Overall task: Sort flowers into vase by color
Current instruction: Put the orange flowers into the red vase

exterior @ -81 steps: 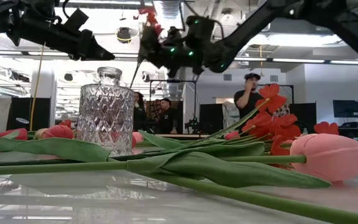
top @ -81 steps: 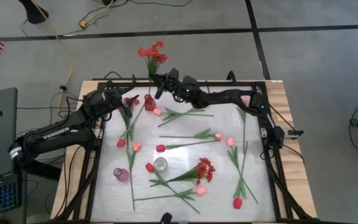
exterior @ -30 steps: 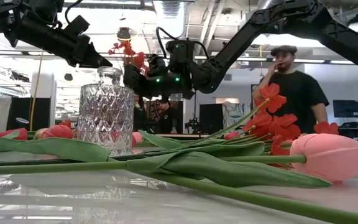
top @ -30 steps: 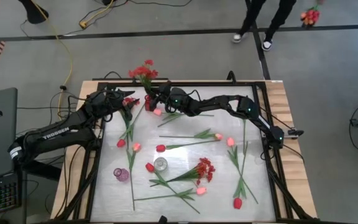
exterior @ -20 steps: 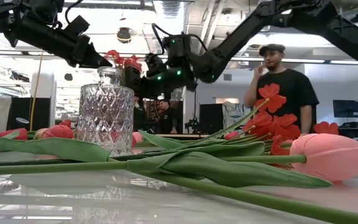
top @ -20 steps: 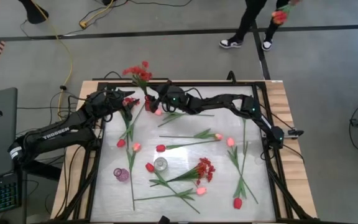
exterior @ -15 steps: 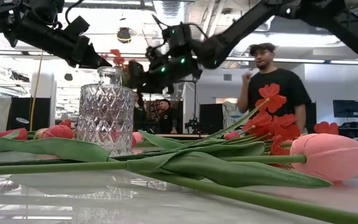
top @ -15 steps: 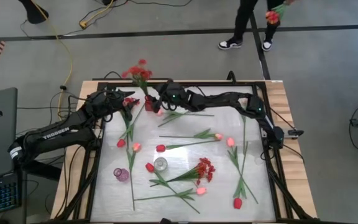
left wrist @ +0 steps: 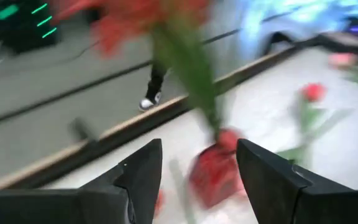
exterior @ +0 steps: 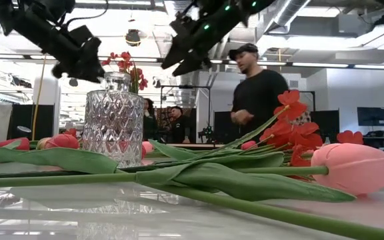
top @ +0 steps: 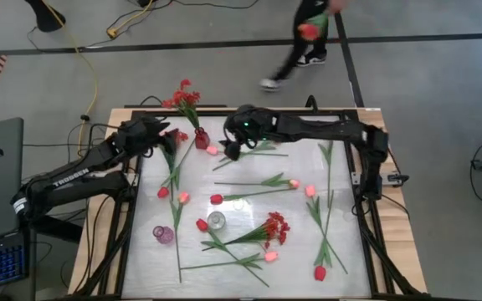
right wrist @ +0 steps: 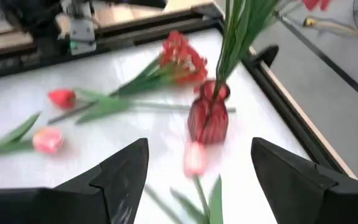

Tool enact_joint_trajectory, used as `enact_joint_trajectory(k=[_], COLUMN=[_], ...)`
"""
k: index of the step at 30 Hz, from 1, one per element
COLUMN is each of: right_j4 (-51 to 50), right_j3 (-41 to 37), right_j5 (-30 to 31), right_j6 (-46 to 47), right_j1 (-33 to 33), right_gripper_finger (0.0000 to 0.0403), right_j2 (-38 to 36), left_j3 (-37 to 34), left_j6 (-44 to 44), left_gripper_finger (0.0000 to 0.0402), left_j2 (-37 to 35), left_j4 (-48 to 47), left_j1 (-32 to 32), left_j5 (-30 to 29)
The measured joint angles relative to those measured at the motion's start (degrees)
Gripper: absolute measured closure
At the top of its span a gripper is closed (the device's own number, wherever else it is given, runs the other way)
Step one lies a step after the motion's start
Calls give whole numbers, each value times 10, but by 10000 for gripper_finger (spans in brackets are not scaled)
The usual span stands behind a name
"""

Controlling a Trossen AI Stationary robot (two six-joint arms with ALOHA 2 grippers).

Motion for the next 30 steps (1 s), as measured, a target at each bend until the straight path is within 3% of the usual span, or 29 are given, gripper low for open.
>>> enact_joint_trajectory(k=[4,10,14,22,30], right_j4=[9,168,245,267,271], right_j3=[-62,-223,-300,-335,-341], right_j5=[0,-1,-1,-11,-37], right_j6=[-1,6,6,-9,-30], right_j1=[5,5,5,4,0], right_gripper_finger=[99,101,101,101,101], right_j2=[-55,-138,-167,-173,-173], left_j3=[2,2,2,2,2], left_j6=[-66,-171,-238,-322,-378], left_gripper_finger=[207,207,207,207,207], left_j2=[4,45,102,217,263], left_j4=[-67,-145,-191,-195,-210], left_j1=[0,-1,-12,-39,-77], left_j5=[-36,21,21,31,40])
